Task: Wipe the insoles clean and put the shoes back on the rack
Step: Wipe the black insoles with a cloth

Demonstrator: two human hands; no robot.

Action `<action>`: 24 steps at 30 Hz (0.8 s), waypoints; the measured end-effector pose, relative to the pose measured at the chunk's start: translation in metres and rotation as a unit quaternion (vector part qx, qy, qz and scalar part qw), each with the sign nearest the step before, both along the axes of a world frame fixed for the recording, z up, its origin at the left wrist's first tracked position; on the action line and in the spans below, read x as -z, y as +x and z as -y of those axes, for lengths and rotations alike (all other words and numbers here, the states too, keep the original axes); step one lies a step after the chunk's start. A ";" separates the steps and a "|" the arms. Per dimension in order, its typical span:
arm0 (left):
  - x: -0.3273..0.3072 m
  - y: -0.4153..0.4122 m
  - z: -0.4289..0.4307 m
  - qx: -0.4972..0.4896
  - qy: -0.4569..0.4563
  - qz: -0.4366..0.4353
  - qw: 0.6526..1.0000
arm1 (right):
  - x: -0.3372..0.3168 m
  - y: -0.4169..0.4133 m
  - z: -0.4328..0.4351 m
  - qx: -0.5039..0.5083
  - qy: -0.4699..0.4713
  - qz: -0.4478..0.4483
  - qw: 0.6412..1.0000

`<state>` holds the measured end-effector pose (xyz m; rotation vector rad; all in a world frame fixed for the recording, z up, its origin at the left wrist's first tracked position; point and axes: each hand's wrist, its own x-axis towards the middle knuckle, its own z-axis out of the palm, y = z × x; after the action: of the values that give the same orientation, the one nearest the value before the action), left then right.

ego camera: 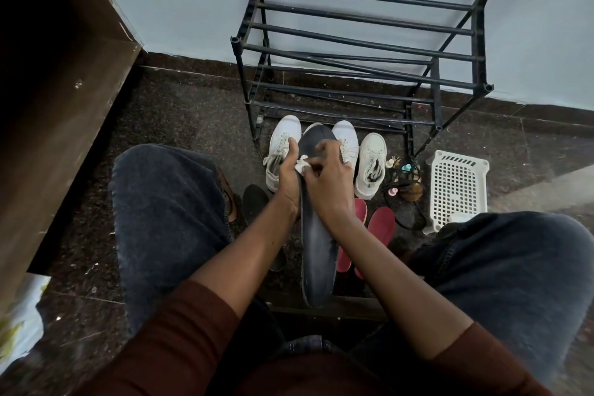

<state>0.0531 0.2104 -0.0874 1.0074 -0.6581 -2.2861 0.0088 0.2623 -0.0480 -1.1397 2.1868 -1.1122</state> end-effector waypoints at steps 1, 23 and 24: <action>0.001 0.000 0.001 0.001 -0.001 0.009 1.000 | 0.000 0.000 0.000 -0.005 -0.001 0.004 1.000; -0.003 0.003 0.011 -0.015 0.012 -0.019 1.000 | -0.003 -0.004 0.000 0.005 0.010 -0.066 0.998; -0.004 0.001 0.013 -0.030 0.016 -0.023 0.999 | -0.003 -0.009 0.000 0.012 0.019 -0.089 0.996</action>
<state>0.0541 0.1969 -0.0836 0.9738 -0.5660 -2.2667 0.0003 0.2621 -0.0450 -1.2418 2.3521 -1.0078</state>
